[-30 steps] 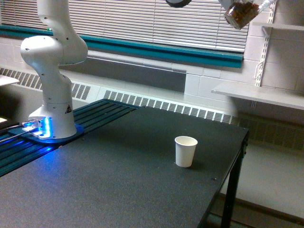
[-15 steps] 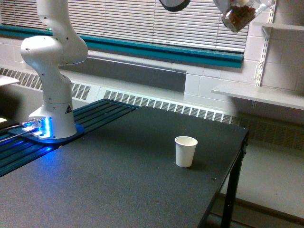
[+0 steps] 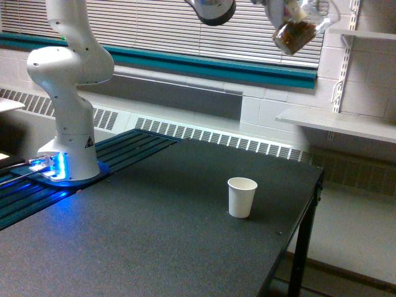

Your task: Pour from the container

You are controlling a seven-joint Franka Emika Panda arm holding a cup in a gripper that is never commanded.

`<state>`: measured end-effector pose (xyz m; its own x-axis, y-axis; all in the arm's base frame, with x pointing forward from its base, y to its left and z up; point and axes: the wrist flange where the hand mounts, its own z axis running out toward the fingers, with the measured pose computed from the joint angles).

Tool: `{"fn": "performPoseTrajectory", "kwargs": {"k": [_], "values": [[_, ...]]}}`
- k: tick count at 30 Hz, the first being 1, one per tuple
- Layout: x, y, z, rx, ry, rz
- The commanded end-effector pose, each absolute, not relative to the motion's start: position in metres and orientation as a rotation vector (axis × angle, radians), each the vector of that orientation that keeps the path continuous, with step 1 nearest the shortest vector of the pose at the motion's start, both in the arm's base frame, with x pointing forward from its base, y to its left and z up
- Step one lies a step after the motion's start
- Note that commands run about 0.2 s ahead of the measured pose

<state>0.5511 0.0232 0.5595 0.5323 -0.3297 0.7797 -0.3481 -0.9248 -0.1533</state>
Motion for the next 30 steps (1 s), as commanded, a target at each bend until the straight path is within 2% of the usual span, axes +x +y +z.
{"fn": "performPoseTrajectory", "kwargs": {"k": [1,30], "values": [[0.535,0.027,0.557,2.721,-0.648,1.423],[0.471,0.016,0.5,2.699,-0.688,1.361]]}}
